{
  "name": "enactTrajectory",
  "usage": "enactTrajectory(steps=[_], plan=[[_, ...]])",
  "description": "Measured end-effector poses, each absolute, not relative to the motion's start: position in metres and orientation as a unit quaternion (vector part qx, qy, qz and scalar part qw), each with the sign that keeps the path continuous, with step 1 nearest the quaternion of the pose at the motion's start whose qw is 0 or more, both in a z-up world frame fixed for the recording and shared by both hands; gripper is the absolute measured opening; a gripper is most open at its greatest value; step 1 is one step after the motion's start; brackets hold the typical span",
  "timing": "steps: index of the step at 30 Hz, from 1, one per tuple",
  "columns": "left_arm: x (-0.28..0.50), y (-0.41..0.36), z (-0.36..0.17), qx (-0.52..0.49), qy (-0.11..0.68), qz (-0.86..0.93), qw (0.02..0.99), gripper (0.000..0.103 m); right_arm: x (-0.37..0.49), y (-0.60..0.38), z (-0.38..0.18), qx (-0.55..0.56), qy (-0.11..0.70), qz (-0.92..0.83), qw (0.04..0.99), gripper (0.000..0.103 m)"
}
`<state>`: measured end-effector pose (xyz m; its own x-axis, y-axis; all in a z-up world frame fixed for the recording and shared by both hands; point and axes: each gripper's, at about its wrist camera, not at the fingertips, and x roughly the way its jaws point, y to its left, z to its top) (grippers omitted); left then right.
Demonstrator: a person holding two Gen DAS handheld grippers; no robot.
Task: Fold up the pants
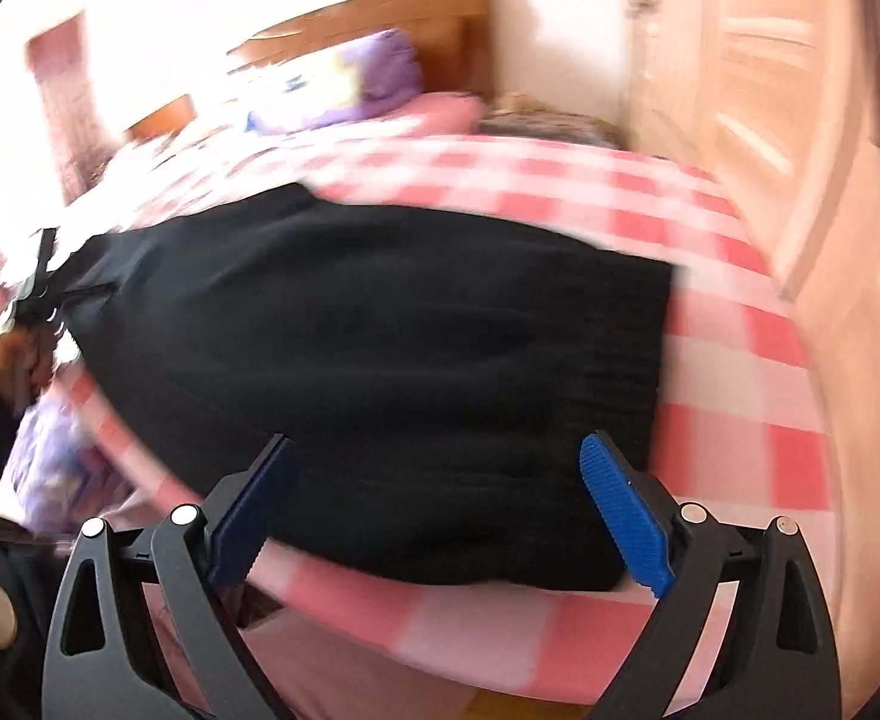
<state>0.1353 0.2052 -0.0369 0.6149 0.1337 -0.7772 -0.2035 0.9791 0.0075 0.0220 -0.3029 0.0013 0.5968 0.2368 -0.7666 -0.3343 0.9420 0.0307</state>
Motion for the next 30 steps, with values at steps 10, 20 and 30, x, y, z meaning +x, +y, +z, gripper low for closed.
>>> enactTrajectory(steps=[10, 20, 30], plan=[[0.111, 0.213, -0.019, -0.072, 0.381, 0.069, 0.919, 0.101, 0.032, -0.287, 0.047, -0.035, 0.368, 0.152, 0.917, 0.093], [0.034, 0.417, -0.008, -0.427, 0.271, 0.125, 0.853, 0.092, 0.131, -0.081, 0.044, -0.045, 0.325, 0.36, 0.874, 0.093], [0.074, 0.476, -0.036, -0.469, 0.32, 0.123, 0.814, 0.085, 0.143, 0.013, 0.02, -0.016, 0.369, 0.407, 0.836, 0.093]])
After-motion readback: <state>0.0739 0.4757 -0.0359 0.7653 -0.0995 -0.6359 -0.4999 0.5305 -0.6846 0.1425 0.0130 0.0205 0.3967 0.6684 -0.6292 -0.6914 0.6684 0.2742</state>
